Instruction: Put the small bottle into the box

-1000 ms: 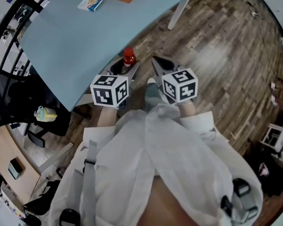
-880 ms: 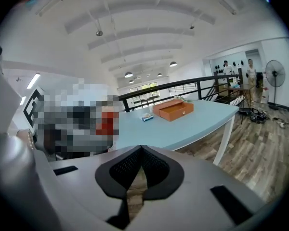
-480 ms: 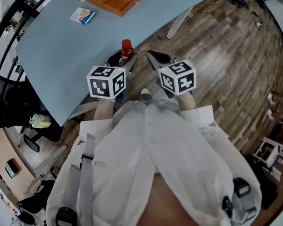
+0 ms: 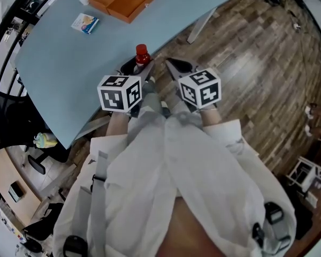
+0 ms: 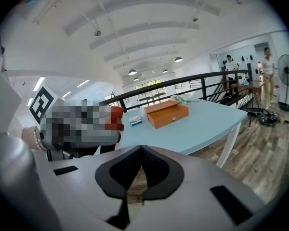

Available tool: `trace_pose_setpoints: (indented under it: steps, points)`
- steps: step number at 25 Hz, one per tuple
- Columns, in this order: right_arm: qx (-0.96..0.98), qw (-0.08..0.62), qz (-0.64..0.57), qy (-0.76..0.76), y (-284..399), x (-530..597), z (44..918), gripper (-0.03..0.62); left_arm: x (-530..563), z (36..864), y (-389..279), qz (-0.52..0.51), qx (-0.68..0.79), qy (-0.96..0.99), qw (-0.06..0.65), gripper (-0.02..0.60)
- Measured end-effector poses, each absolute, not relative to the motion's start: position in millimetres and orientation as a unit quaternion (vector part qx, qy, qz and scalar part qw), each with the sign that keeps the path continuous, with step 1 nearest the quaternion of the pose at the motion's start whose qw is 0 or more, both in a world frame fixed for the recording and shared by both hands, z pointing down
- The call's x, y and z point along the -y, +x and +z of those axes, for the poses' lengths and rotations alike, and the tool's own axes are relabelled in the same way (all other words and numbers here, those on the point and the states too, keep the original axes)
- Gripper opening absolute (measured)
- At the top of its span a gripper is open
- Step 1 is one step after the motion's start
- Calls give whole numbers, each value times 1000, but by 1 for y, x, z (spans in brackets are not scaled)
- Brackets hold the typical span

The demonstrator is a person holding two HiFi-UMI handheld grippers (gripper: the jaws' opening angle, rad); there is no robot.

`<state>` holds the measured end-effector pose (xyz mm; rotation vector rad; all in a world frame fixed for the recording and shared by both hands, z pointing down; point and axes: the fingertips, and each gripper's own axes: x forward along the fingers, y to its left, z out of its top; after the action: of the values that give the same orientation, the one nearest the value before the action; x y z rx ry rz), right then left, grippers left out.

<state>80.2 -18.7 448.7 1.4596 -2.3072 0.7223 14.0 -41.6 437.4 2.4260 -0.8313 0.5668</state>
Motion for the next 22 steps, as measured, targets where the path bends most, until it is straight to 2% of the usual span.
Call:
trace_pose_setpoints:
  steps: [12,22]
  points:
    - [789,160,276,525,116,63,464,3,94,445,38,207,306,891,263,210]
    - [796,184,282,503,138,147,475,3,175,454,61,195,318,884,281,209]
